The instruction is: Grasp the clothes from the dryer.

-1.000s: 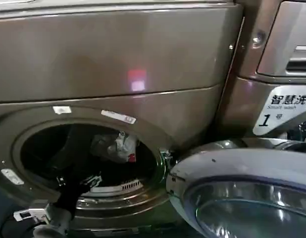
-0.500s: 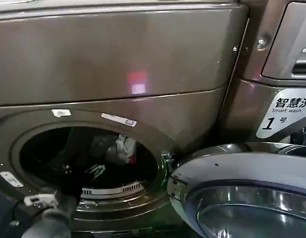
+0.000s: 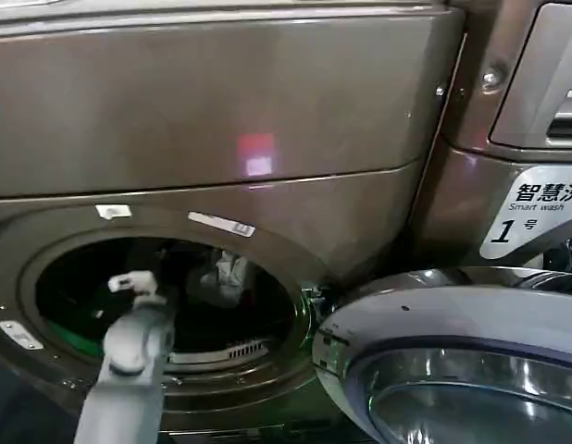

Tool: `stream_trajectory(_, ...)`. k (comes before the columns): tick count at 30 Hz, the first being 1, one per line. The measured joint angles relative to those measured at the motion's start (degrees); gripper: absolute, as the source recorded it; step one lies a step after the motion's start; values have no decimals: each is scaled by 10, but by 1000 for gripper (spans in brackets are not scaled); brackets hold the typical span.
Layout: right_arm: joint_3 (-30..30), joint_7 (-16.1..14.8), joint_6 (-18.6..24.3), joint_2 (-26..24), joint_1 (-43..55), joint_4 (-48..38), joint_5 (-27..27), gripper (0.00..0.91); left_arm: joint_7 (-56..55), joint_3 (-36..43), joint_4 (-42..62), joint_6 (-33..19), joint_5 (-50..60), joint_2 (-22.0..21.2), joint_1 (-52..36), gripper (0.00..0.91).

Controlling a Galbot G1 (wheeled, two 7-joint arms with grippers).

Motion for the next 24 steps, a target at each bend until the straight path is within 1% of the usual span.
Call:
stream_trajectory(6,-2,-1,-1,-1,2,-3,0,907,81,35,107,-14,36,13,-77,907)
stream_trajectory(13,-4,-3,0,-4,5,-9,-1,907,196,99,230,-43,91,23,-164,907)
stream_trajectory(19,-7,-4,1,-6,7,-9,-1,907,292,161,325,-64,138,19,-231,907)
stream_trajectory(24,-8,-5,2,-6,9,-13,-1,907,356,215,404,-95,198,7,-286,907)
